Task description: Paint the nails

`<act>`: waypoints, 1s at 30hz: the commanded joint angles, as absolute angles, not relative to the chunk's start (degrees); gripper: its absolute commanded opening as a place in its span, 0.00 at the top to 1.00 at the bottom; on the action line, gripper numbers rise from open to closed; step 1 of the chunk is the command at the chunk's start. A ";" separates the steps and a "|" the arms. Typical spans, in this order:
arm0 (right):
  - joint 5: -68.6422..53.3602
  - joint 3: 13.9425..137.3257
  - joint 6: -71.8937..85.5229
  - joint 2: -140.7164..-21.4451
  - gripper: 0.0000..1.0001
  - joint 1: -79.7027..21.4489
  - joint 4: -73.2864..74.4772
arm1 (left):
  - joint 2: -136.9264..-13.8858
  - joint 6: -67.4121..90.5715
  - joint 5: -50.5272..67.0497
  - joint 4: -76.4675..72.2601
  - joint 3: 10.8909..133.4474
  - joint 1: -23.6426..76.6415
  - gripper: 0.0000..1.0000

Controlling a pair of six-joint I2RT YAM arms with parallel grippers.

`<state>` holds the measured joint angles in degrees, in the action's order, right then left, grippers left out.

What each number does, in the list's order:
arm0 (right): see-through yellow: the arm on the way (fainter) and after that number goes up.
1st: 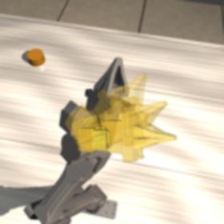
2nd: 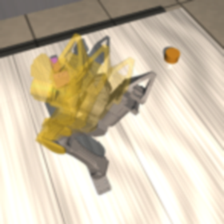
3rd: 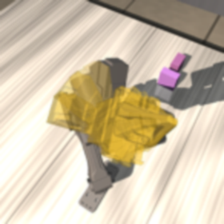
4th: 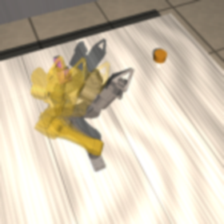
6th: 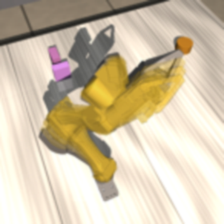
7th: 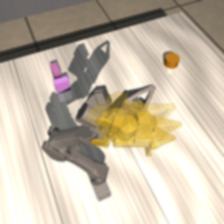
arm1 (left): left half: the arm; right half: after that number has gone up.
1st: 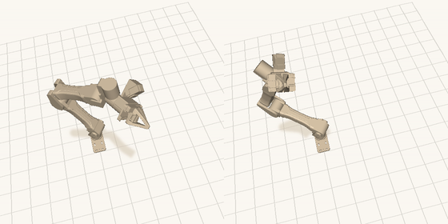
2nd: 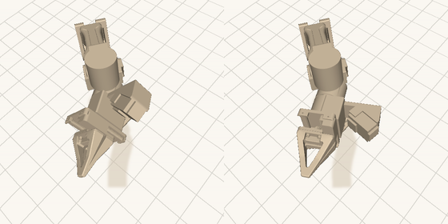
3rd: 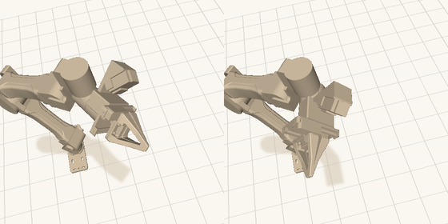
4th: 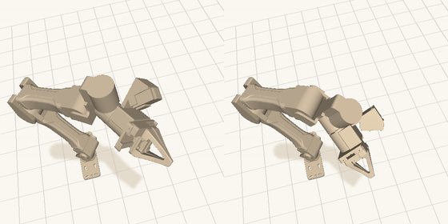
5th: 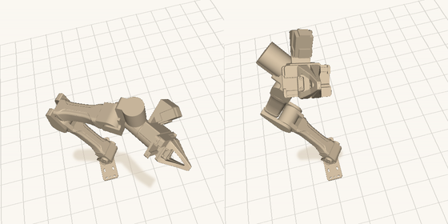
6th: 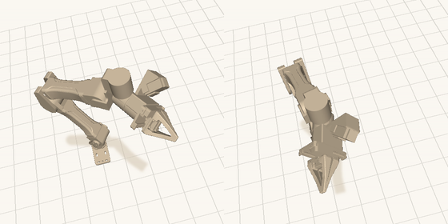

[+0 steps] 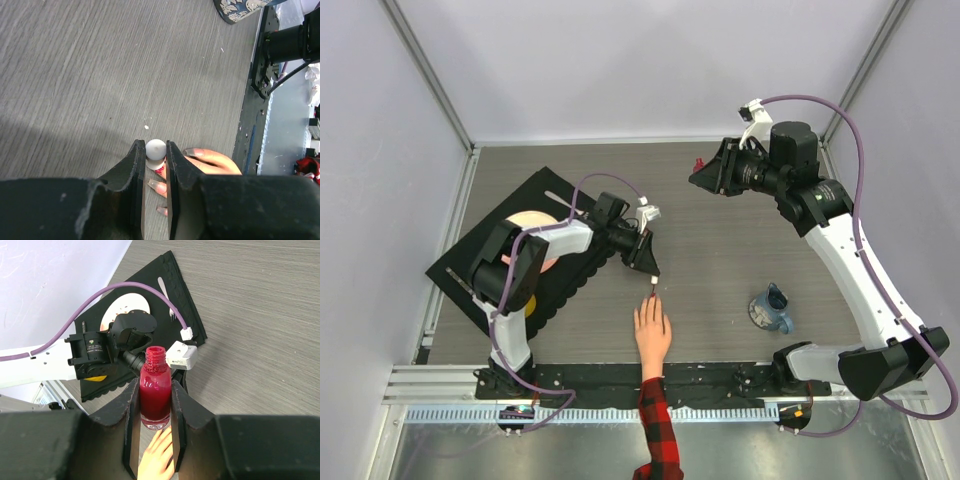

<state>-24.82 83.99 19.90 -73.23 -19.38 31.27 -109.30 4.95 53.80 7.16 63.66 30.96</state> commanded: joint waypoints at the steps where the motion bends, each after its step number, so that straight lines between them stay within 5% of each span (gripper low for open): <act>1: -25.58 85.17 20.57 -72.69 0.99 -19.07 28.21 | -109.95 3.60 54.49 6.77 66.27 30.76 1.00; 30: -25.84 85.08 20.57 -72.86 0.99 -19.16 28.30 | -111.53 3.43 54.84 7.12 67.76 30.76 1.00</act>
<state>-24.84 83.99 19.94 -73.25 -19.38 31.27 -111.70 4.25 53.78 7.53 66.52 30.96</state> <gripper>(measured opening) 0.294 0.195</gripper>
